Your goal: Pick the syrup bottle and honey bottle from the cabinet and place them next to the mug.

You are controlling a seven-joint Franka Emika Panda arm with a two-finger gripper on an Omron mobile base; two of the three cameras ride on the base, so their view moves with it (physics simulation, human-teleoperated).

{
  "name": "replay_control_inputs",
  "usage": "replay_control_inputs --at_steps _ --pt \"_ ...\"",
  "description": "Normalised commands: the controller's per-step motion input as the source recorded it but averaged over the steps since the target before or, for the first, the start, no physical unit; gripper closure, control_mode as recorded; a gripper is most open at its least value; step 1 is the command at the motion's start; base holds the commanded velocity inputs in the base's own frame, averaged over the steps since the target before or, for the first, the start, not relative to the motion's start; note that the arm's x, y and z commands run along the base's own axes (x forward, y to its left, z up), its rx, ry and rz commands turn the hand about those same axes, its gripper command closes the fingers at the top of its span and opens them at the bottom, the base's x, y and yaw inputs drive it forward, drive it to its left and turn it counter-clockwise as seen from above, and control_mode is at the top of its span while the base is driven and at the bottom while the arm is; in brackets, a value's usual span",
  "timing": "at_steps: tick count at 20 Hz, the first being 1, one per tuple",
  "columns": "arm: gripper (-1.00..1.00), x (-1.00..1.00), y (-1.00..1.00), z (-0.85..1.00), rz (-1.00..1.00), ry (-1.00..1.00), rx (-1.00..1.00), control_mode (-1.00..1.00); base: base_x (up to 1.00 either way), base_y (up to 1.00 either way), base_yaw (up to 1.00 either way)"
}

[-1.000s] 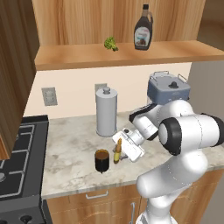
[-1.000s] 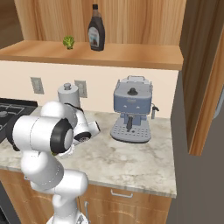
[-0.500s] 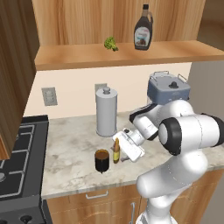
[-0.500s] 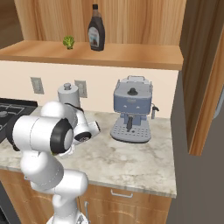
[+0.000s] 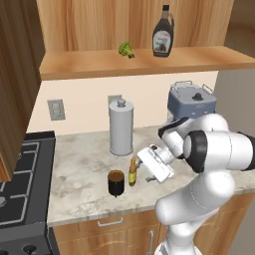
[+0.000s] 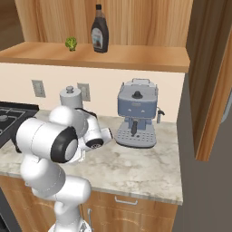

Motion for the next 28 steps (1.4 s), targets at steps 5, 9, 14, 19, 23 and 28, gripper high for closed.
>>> replay_control_inputs --at_steps 5,9,14,19,23,28 --pt "-1.0 0.04 -0.42 0.3 -0.03 0.0 0.17 -1.0 0.0 0.0 0.0" --pt "-1.0 0.0 -0.24 0.61 -0.04 0.0 0.13 -1.0 0.0 0.0 0.0" --pt "-1.0 0.0 -0.24 0.7 -0.05 0.07 0.07 -1.0 0.0 0.0 0.0" --pt "-1.0 0.0 -0.27 0.45 -0.07 0.33 0.0 -1.0 0.0 0.0 0.0" --pt "-1.0 0.0 -0.22 0.33 -0.08 0.48 -0.07 -1.0 0.0 0.0 0.0" --pt "-1.0 -0.12 -0.02 0.34 -0.14 0.33 -0.16 -1.0 0.0 0.0 0.0"
